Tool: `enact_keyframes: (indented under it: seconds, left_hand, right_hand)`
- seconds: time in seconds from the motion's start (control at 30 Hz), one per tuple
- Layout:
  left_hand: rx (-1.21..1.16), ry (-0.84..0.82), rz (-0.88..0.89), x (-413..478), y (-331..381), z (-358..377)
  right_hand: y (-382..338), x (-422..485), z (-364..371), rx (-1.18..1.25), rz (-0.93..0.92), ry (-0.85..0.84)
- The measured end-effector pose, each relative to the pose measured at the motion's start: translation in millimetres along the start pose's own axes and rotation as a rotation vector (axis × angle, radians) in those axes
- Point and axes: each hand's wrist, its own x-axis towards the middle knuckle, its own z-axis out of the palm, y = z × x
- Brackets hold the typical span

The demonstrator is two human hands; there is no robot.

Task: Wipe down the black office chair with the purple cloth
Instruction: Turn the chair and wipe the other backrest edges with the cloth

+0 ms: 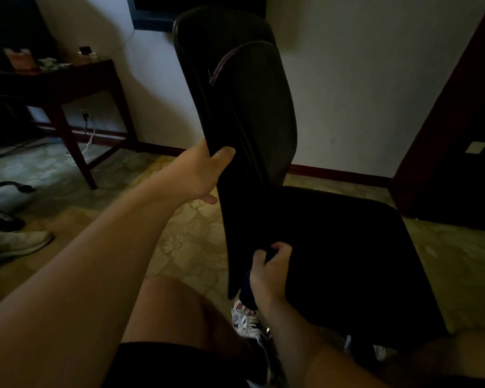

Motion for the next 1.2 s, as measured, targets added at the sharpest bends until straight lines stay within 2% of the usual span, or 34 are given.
enact_keyframes:
  seconds: [0.1, 0.2, 0.3, 0.57, 0.7, 0.8, 0.87, 1.03, 1.2]
  left_hand:
    - [0.04, -0.009, 0.007, -3, -13, 10]
    - [0.214, -0.165, -0.055, -12, -61, 38]
    - [0.322, -0.283, -0.139, -23, -103, 65]
    - [0.253, -0.245, -0.166, -12, -95, 61]
    - [0.067, -0.131, -0.109, -7, -57, 37]
    - [-0.085, -0.056, -0.092, -5, -32, 24]
    - [-0.127, -0.039, -0.11, -4, -24, 22]
    - [-0.044, -0.109, -0.172, -2, -9, 20]
    - [0.009, -0.114, -0.223, 0, -10, 20]
  right_hand:
    - [9, -5, 6, -0.012, 0.143, -0.038]
    - [16, -8, 13, -0.052, 0.269, -0.089]
    - [11, -4, 8, -0.082, 0.289, -0.057]
    - [-16, 7, -26, 0.093, 0.179, -0.017]
    - [-55, 5, -41, 0.287, 0.024, 0.05]
    - [-75, 6, -45, 0.381, -0.129, 0.022]
    - [-70, 4, -39, 0.322, -0.196, -0.03]
    - [-13, -19, -11, -0.116, -0.212, -0.089]
    - [-11, -23, 4, -0.047, -0.143, -0.034]
